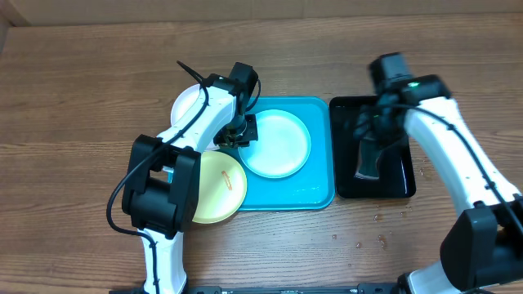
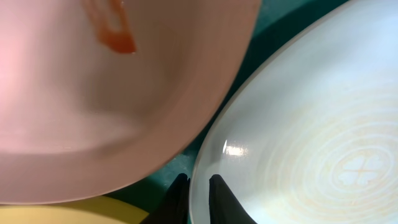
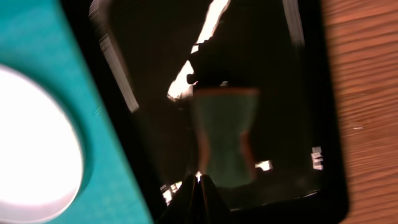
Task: Clean dirty plates on tray and stack at the side
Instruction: 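Place the sponge in the black tray and open the right gripper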
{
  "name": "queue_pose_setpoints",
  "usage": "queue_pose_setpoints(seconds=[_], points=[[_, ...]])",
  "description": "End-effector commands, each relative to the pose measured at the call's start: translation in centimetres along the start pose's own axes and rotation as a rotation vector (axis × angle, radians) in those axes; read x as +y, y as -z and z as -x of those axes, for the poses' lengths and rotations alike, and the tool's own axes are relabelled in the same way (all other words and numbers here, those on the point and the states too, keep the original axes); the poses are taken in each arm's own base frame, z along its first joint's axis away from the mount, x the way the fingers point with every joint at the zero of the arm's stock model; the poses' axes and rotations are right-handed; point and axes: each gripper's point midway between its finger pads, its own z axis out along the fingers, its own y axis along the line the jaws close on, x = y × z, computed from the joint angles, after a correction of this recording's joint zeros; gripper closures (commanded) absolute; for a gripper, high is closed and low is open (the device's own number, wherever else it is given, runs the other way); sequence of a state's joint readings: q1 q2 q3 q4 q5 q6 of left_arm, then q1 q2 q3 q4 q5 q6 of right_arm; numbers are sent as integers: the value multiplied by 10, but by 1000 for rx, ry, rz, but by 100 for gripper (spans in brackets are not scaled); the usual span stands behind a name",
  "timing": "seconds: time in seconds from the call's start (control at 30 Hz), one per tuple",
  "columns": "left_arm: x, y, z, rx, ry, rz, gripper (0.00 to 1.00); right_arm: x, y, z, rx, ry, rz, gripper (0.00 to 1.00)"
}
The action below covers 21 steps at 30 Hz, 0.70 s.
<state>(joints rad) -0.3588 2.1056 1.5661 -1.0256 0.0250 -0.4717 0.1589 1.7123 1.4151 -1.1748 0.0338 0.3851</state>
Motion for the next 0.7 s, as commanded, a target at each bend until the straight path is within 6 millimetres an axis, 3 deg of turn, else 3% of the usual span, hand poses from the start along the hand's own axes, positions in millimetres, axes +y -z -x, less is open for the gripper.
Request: queue_pose_setpoints(seconds=[0.0, 0.3, 0.67], points=[[-7, 6, -1, -20, -18, -6, 86, -24, 5, 17, -33, -47, -14, 96], [-4, -1, -8, -3, -23, 9, 87, -89, 6, 41, -67, -211, -39, 96], [-4, -1, -9, 3, -23, 9, 87, -119, 9, 60, -135, -265, -63, 89]])
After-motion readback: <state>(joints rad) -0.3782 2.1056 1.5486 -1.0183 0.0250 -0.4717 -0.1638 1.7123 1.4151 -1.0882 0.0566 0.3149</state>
